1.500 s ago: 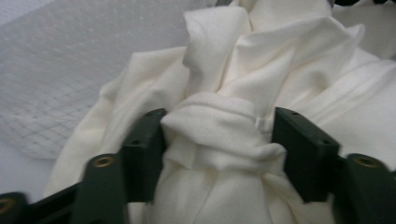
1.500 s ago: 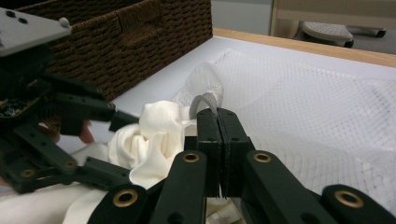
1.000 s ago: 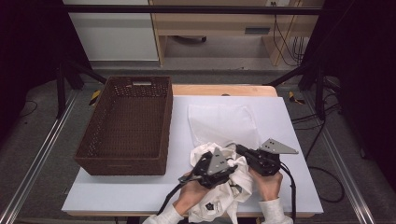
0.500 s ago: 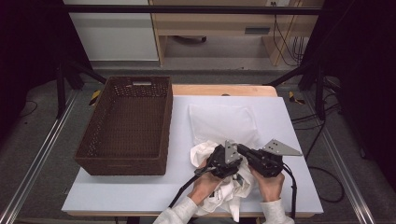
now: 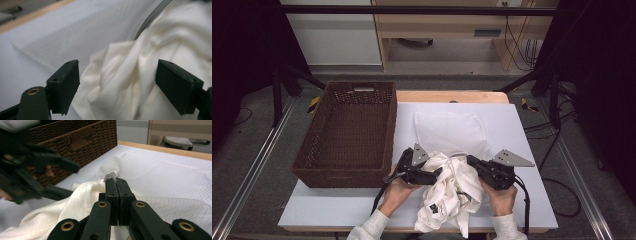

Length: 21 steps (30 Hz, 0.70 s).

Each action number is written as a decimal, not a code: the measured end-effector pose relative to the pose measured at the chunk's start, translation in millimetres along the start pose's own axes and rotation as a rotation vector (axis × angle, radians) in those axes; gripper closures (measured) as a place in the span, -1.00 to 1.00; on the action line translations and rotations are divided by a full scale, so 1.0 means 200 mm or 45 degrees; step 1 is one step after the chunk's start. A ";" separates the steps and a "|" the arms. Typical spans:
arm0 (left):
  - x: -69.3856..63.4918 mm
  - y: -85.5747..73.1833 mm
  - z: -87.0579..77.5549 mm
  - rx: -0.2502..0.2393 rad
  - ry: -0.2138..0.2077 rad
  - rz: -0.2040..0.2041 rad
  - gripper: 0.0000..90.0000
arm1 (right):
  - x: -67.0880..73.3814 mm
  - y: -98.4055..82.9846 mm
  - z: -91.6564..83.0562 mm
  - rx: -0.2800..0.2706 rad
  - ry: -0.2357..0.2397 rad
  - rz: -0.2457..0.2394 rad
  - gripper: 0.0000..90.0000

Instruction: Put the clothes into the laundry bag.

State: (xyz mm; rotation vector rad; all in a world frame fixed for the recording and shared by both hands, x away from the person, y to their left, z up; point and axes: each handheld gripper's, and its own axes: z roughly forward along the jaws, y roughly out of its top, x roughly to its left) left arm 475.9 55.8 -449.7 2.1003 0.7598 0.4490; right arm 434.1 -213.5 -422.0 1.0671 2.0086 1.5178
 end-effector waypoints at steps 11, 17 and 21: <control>-0.02 -0.03 0.03 -0.013 -0.209 -0.057 0.82 | 0.00 -0.01 0.01 0.010 -0.009 -0.003 0.99; -0.18 0.10 -0.14 -0.173 -0.272 0.048 0.83 | -0.01 0.00 0.01 -0.015 0.004 0.026 0.99; -0.31 0.17 -0.12 -0.182 -0.289 0.106 0.83 | -0.01 -0.01 0.01 -0.022 0.011 0.029 0.99</control>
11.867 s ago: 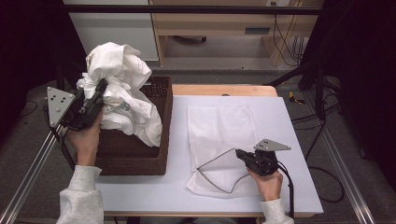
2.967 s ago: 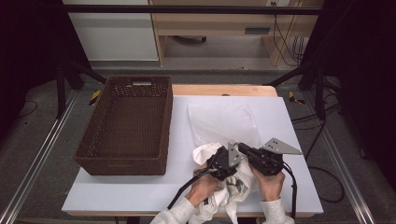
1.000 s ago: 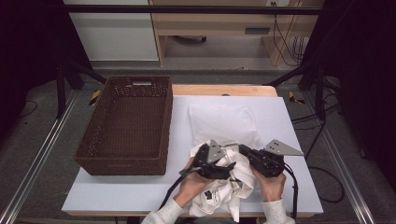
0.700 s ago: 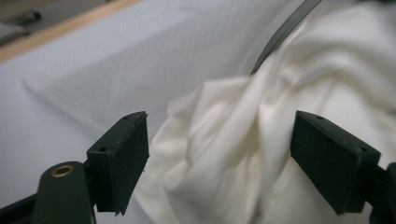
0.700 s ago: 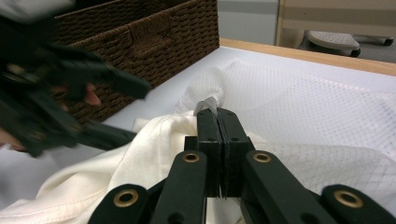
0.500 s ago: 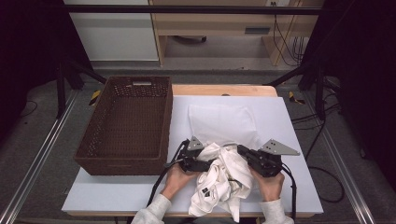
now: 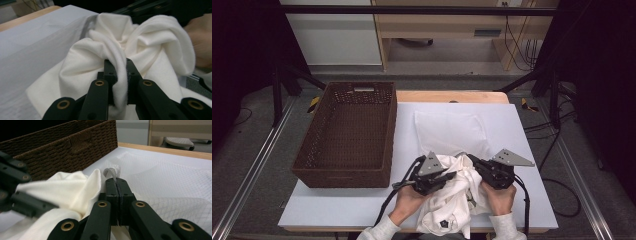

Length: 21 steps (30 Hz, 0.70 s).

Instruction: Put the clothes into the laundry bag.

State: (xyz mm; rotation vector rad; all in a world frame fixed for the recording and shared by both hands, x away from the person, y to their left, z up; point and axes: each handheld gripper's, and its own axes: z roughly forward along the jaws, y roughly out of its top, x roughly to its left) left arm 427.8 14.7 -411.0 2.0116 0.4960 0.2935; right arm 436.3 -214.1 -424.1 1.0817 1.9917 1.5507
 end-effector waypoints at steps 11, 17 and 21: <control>-0.01 -0.02 0.31 0.233 0.181 -0.020 0.84 | -0.02 0.01 -0.03 -0.056 0.044 0.036 0.99; 0.10 -0.08 0.31 0.198 0.220 -0.077 0.81 | 0.01 0.02 -0.05 -0.057 0.054 0.012 0.99; 0.08 -0.09 0.22 0.120 0.241 -0.013 0.30 | 0.00 0.01 -0.03 -0.015 0.030 -0.015 0.99</control>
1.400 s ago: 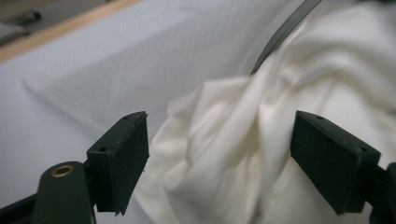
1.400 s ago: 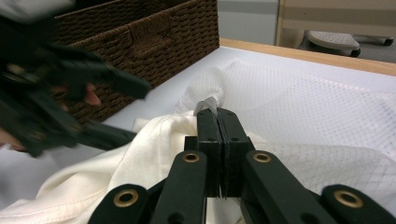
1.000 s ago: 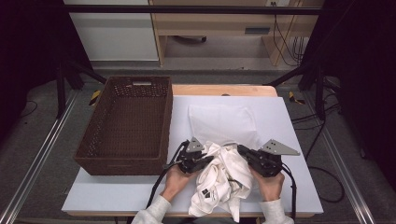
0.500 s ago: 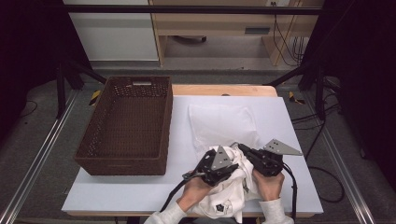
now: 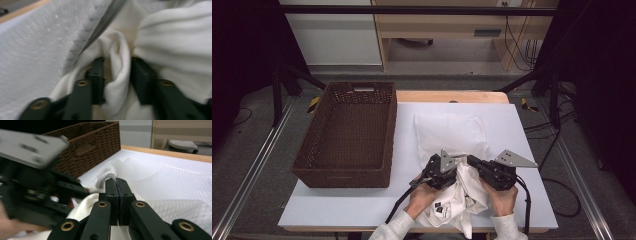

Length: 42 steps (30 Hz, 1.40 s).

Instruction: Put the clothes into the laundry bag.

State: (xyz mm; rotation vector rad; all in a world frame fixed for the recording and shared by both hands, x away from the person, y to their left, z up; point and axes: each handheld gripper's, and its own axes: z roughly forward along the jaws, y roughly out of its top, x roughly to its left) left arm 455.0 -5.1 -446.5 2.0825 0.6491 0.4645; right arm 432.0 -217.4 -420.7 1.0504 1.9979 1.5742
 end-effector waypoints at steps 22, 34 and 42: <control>0.00 -0.03 0.05 0.146 0.060 -0.011 0.67 | 0.00 -0.02 0.03 0.024 -0.006 -0.004 0.99; 0.04 -0.03 -0.02 0.077 0.140 -0.015 0.55 | 0.00 -0.01 0.01 0.024 -0.015 0.001 0.99; -0.10 0.10 -0.23 -0.066 0.013 0.089 -0.19 | -0.01 -0.02 0.02 0.030 -0.023 0.017 0.99</control>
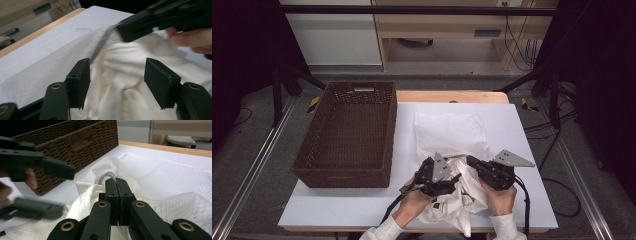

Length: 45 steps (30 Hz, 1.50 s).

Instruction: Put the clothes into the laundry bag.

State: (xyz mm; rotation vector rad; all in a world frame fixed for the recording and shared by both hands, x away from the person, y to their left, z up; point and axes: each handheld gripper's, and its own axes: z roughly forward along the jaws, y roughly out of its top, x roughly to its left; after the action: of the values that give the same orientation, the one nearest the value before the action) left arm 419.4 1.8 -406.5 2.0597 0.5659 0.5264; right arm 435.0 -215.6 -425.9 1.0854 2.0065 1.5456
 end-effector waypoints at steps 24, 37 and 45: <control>0.00 0.00 0.37 0.190 0.180 0.073 0.52 | 0.01 0.02 -0.04 -0.025 0.017 0.000 0.99; 0.03 -0.10 0.06 0.118 -0.046 -0.048 -0.36 | -0.02 0.00 -0.03 -0.019 -0.016 0.011 0.99; 0.06 -0.20 0.16 0.171 -0.082 -0.127 0.33 | -0.01 -0.01 0.00 0.012 -0.024 -0.006 0.99</control>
State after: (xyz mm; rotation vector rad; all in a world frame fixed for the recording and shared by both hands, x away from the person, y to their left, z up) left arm 438.7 6.7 -454.7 2.1540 0.6775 0.3715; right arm 435.5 -217.8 -427.6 1.0941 2.0047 1.5196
